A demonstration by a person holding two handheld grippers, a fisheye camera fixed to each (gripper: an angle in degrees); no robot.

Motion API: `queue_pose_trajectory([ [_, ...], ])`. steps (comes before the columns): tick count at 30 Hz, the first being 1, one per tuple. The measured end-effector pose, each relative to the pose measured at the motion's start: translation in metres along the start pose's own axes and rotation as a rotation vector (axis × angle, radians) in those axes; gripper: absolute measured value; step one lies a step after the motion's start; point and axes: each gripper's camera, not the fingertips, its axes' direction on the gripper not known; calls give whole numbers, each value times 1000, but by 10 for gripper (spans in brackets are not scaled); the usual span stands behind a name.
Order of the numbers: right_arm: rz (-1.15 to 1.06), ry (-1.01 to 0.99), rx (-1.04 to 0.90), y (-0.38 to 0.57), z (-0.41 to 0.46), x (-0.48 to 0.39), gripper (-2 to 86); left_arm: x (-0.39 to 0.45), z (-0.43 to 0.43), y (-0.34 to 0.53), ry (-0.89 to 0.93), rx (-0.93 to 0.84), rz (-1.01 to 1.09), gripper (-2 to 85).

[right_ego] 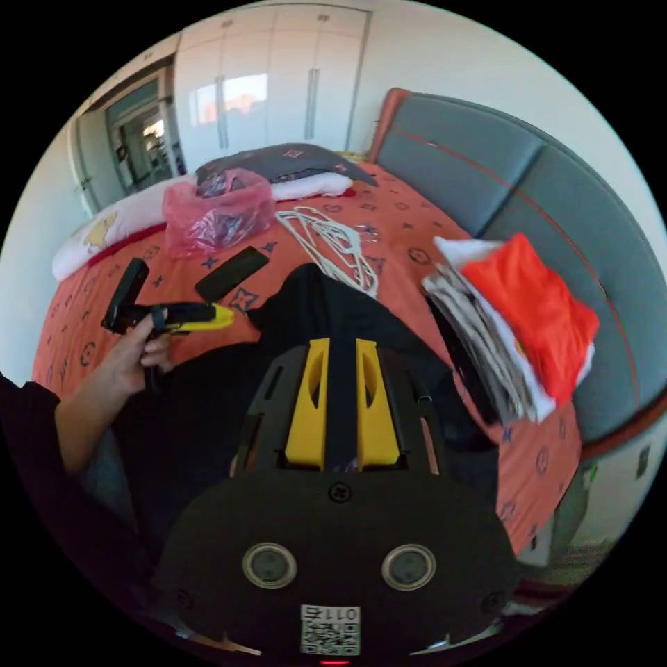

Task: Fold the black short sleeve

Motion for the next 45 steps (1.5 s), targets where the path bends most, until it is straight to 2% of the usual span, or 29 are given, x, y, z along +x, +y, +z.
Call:
queue_pose_trajectory([
  [2,-144,17,-92,-89,50,-5,44,-9,-25,-16,-21,21,-31,132],
  [4,-198,-14,-161,-145,91,-4,46,-14,-41,-29,-7,2,-45,132],
  [8,-149,-327,-310,-240,179,21,55,-13,-71,-49,-22,-3,-33,115],
  [12,-83,-440,-425,-287,239,45,71,-8,-94,-60,58,30,-28,96],
  [15,10,-569,-449,-316,268,65,74,4,-108,-67,48,19,3,68],
  [18,54,-536,-496,-343,294,76,59,20,-119,-69,-28,-24,15,27],
  [20,-16,-416,-537,-361,307,71,33,35,-130,-65,-68,-27,37,14],
  [23,-107,-369,-544,-375,308,70,16,61,-148,-55,-64,3,121,6],
  [25,-148,-349,-510,-377,295,76,12,85,-163,-47,-60,43,203,4],
  [28,-146,-371,-389,-367,253,103,10,145,-180,-29,-171,69,426,3],
  [33,27,-506,-105,-307,171,180,11,261,-176,37,-368,21,958,3],
  [35,156,-590,55,-249,144,219,14,298,-159,79,-455,-42,1144,6],
  [37,281,-594,89,-203,144,241,19,310,-141,103,-444,-142,1208,11],
  [39,406,-538,43,-160,161,255,31,314,-122,122,-446,-248,1220,19],
  [41,535,-372,-205,-114,198,265,67,320,-108,134,-466,-414,1220,30],
  [42,559,-345,-251,-104,202,267,69,322,-109,134,-464,-437,1214,30],
  [45,569,-258,-151,-85,171,267,75,332,-144,122,-375,-353,1150,24],
])
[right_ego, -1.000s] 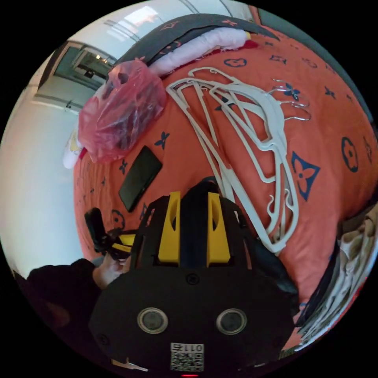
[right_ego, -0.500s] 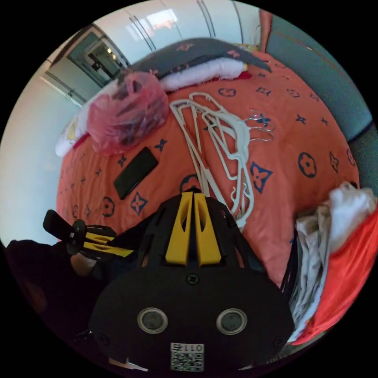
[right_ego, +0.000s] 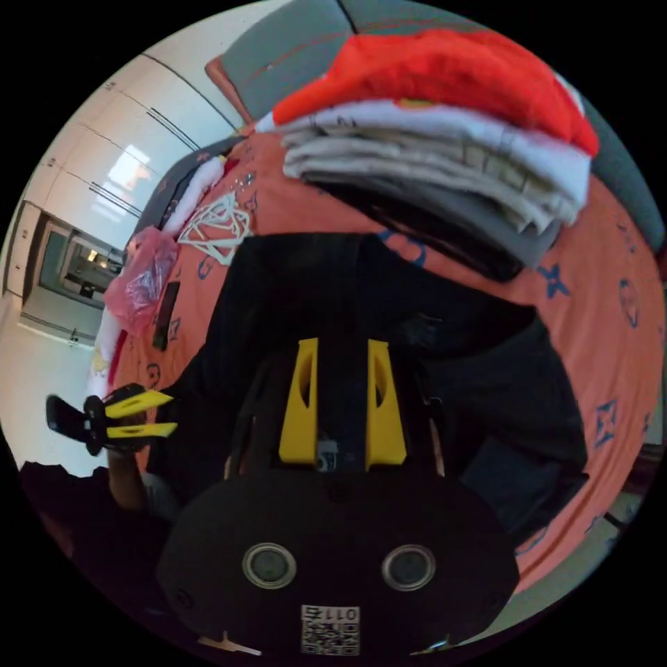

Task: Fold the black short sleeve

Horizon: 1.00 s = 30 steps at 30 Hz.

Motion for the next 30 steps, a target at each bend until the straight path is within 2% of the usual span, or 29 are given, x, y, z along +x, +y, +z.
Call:
queue_pose_trajectory([
  [2,-108,99,109,2,-26,-25,68,-27,-25,10,80,113,-162,18],
  [4,-237,100,113,-7,-30,-52,64,-46,-25,20,179,145,-297,13],
  [7,-337,75,50,-42,-12,-86,78,-63,-4,31,258,45,-458,8],
  [11,-351,4,-216,-93,51,-108,116,-54,6,24,176,-138,-421,8],
  [14,-360,29,-309,-101,82,-116,67,-45,12,20,94,-244,-365,7],
  [16,-425,80,-312,-96,85,-122,40,-39,16,20,24,-285,-334,3],
  [23,-465,110,-269,-52,107,-110,35,-38,1,24,58,-311,-359,2],
  [27,-384,-17,-264,-33,75,-92,71,-38,-32,29,91,-209,-362,2],
  [29,-401,16,-148,-1,29,-85,61,-40,-76,36,108,28,-379,2],
  [30,-409,29,-122,10,19,-85,54,-40,-84,38,125,93,-377,2],
])
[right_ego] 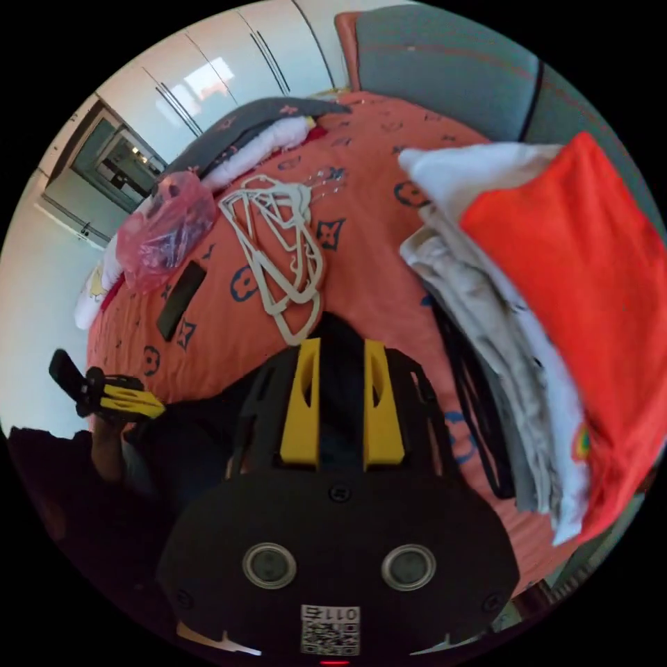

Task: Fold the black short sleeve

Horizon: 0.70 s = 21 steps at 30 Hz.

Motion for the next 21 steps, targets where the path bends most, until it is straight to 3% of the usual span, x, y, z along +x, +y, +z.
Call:
queue_pose_trajectory([
  [2,-41,50,31,50,-21,-21,27,5,-15,7,148,169,12,1],
  [5,-78,125,21,105,-12,-51,10,18,7,7,218,108,-4,1],
  [10,-63,293,-142,168,53,-61,7,35,48,18,-167,-240,-28,1],
  [15,62,178,48,228,-10,-66,7,14,27,34,42,-225,-140,2],
  [19,201,365,116,311,-50,-60,8,12,-7,45,357,-40,-115,2],
  [21,278,356,93,356,-58,-56,7,14,-19,51,439,27,-95,1],
])
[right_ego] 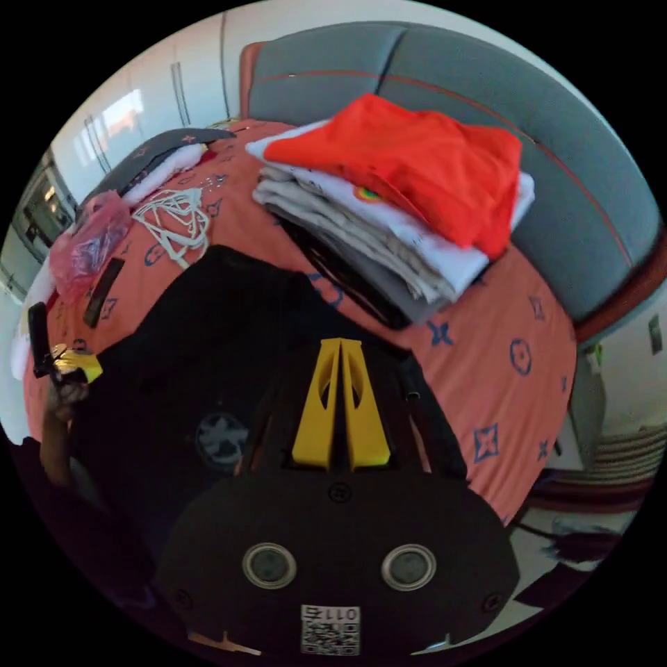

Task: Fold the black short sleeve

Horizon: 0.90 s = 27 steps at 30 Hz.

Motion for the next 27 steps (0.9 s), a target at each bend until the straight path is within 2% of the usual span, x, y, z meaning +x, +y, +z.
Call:
queue_pose_trajectory([
  [2,81,-137,18,68,-20,14,5,6,-4,10,11,58,7,1],
  [5,160,-253,63,164,-51,5,2,16,9,21,-32,36,1,2],
  [10,272,-265,-45,302,-82,-57,2,64,34,30,-78,-73,107,3],
  [14,376,-239,24,395,-128,-116,8,149,16,38,-108,-65,301,2],
  [17,307,-110,32,441,-174,-151,19,198,-9,61,-162,-12,353,3],
  [21,189,-49,60,493,-216,-189,34,237,-37,105,-206,-52,362,4],
  [27,-89,42,-157,580,-208,-259,96,265,-67,208,-406,-406,483,12],
])
